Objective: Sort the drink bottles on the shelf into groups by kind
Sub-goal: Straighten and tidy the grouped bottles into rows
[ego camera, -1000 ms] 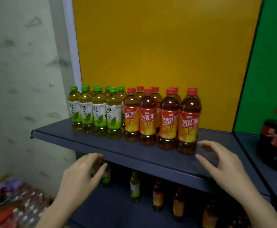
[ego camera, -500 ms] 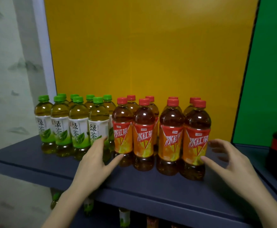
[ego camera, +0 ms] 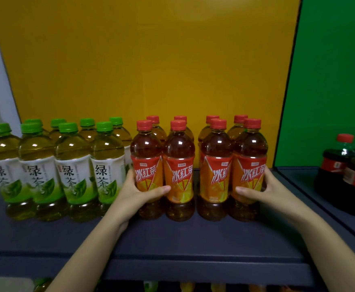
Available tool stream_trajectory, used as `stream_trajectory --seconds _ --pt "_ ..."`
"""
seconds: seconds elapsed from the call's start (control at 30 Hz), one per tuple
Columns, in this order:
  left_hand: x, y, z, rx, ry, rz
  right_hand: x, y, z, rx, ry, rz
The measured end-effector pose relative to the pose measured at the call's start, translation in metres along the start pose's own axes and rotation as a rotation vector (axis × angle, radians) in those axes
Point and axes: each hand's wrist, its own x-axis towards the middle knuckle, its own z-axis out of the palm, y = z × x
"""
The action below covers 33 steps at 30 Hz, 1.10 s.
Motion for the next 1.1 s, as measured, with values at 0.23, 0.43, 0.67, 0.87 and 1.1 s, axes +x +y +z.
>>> stream_trajectory --seconds 0.23,0.43,0.67,0.87,1.1 --pt "0.01 -0.007 -0.002 -0.061 -0.036 0.016 0.003 0.009 0.009 0.079 0.004 0.005" --pt "0.01 -0.007 0.002 -0.076 -0.024 0.06 0.004 0.009 0.013 0.064 0.024 -0.015" --pt "0.01 -0.007 0.002 -0.078 -0.016 0.056 0.004 0.008 0.014 0.031 0.026 0.006" --pt "0.008 -0.005 0.003 -0.055 0.001 0.039 0.004 0.008 0.017 0.019 0.022 0.009" --pt "0.006 -0.004 0.0 -0.044 -0.004 -0.004 0.001 0.002 0.015 -0.085 0.025 0.037"
